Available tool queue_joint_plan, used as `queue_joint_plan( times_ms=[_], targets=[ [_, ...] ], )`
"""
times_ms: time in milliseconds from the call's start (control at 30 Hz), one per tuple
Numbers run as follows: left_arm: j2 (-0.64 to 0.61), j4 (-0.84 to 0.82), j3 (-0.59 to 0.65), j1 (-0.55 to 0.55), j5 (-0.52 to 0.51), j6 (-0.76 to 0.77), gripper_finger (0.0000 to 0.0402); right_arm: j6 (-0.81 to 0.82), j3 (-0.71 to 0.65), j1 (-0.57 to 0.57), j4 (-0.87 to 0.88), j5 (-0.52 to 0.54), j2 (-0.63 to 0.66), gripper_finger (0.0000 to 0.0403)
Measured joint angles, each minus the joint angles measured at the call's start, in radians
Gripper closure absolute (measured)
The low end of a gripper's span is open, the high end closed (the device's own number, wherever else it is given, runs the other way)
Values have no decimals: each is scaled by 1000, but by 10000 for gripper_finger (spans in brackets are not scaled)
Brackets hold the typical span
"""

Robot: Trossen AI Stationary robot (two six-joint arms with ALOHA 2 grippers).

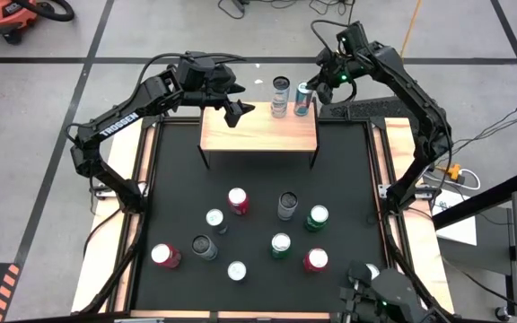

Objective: Place canned beverage on shelf
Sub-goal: Adjust the blue soda can on the shelf, then put the right white soda can on the shelf aligned with the other white soda can

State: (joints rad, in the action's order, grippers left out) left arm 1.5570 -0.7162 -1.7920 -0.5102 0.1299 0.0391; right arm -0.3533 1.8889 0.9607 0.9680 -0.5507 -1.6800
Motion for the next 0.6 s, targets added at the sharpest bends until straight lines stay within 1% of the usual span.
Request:
queue_joint_plan(
  times_ms=[100,300,400,500,600],
  targets=[
    [0,0,0,0,2,5,55,31,0,0,-6,0,34,351],
    [0,0,0,3,55,8,55,143,0,-5,-6,-1,138,351],
    [0,0,0,9,62,7,55,183,0,-22,6,-2,193,351],
    [0,-3,0,11,110,11,55,208,0,-53,29,-4,242,351],
    [-4,-20,0,30,132,41,55,238,0,-89,61,-4,280,351]
  ],
)
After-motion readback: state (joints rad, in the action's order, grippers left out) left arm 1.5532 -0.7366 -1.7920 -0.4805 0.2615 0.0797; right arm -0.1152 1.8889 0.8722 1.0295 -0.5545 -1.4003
